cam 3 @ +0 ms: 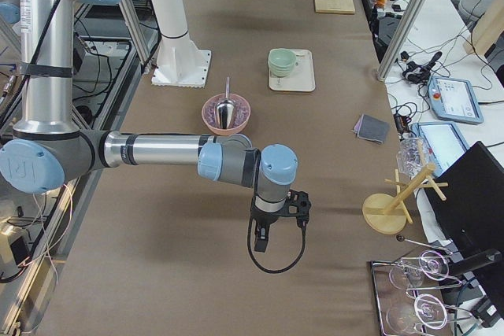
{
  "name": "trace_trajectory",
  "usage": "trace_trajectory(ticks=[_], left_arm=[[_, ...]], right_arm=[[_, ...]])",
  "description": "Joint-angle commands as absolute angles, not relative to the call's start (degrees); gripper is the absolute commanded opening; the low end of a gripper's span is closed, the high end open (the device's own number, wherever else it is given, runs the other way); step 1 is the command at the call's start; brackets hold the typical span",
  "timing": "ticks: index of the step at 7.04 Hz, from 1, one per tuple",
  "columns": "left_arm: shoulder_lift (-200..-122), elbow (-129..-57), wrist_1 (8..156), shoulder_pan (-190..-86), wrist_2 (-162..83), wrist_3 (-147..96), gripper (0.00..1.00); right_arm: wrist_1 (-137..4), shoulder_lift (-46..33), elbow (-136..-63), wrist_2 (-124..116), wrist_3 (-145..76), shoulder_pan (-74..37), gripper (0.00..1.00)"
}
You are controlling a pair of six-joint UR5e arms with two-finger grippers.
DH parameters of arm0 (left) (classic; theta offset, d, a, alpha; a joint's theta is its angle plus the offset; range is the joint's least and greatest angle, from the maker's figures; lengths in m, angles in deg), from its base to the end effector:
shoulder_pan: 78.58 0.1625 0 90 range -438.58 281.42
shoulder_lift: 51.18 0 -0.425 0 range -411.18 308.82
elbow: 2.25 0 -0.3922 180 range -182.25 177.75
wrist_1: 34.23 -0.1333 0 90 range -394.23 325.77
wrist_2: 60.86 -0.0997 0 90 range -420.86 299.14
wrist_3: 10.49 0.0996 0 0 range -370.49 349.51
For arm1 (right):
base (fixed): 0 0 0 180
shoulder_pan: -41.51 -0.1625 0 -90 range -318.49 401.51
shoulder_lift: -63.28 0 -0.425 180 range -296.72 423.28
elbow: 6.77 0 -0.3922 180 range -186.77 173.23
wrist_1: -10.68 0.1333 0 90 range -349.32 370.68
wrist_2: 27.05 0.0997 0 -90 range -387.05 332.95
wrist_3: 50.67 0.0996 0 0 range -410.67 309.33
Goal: Stack green bowls together
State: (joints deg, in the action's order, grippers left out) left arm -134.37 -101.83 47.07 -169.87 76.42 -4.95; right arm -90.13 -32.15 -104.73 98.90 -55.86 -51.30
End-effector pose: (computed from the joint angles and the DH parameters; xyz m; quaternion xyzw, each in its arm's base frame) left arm -0.0699 -0.4321 0.6431 -0.0234 0.4026 0.0132 0.9150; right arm 0.0962 -0.4345 0.6624 -0.0470 -0.3118 0.0026 0.9490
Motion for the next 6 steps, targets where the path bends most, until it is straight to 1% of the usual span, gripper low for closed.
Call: trace_trajectory(ticks=[1,6], left_arm=[[-133.72,-102.01,47.07,-169.90,76.43,-4.86,0.98],[-133.71,-102.44,47.16,-171.13,76.69,-4.86,0.98]], right_arm=[[-90.13,-32.34,-104.77,98.90,-55.86,-51.30,1.00],[-90.13,-32.61,-104.86,98.90,-55.86,-51.30,1.00]])
